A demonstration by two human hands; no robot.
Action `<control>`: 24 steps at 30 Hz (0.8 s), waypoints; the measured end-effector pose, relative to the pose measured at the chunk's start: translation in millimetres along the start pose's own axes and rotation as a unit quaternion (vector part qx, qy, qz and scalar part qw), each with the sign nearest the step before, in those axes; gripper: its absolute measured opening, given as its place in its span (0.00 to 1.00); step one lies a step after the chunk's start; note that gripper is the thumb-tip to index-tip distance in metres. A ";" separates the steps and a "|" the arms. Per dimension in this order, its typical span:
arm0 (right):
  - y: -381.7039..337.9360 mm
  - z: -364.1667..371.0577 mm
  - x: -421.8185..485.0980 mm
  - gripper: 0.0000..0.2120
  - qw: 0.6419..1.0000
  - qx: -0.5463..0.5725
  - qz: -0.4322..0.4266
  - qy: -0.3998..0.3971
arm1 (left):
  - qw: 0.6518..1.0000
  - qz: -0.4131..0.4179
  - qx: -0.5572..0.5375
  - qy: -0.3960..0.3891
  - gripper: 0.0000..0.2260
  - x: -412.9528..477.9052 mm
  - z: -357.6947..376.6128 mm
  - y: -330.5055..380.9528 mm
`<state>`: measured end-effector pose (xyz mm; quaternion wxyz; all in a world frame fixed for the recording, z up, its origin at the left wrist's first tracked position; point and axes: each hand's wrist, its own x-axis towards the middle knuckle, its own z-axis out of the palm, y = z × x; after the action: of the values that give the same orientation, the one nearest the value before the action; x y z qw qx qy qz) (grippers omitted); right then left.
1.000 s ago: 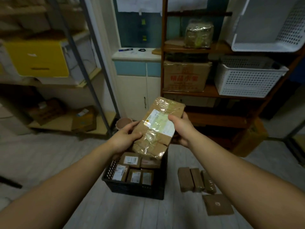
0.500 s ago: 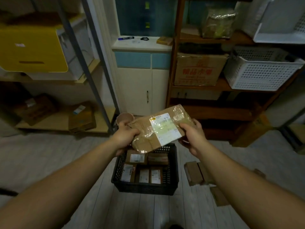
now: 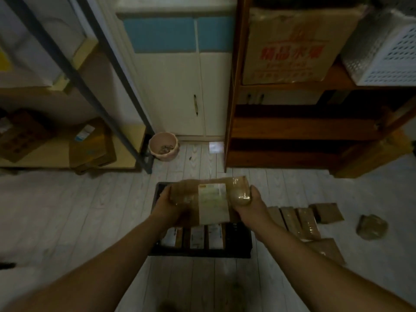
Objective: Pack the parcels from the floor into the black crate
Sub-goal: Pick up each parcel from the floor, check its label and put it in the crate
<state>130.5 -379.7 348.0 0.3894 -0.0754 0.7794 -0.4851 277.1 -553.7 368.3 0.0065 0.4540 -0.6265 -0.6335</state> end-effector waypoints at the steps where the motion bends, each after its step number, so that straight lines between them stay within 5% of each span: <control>1: 15.8 7.9 14.6 0.19 1.000 -0.019 0.000 -0.001 | 1.000 -0.005 0.005 -0.006 0.26 16.6 2.3 -18.2; 4: 74.7 36.0 63.1 0.26 0.998 -0.065 0.019 -0.007 | 0.999 -0.028 0.019 -0.024 0.28 69.6 7.1 -82.4; 8: 171.2 75.6 125.8 0.19 0.991 -0.118 0.069 -0.004 | 0.994 -0.065 0.083 -0.028 0.28 146.3 11.1 -178.4; 14: 291.7 121.6 187.9 0.36 0.981 -0.151 0.114 -0.043 | 0.977 -0.107 0.176 -0.048 0.31 231.2 26.9 -305.3; 17: 328.9 135.5 207.9 0.45 0.974 -0.173 0.138 -0.047 | 0.971 -0.112 0.201 -0.065 0.31 256.6 37.8 -345.0; 24: 390.2 159.6 247.7 0.44 0.965 -0.151 0.208 -0.052 | 0.952 -0.147 0.252 -0.096 0.46 282.4 46.3 -406.4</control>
<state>170.8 -411.5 -138.3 0.5059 0.0055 0.8208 -0.2654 312.0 -593.0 -125.9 -0.2613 0.4656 -0.6894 -0.4895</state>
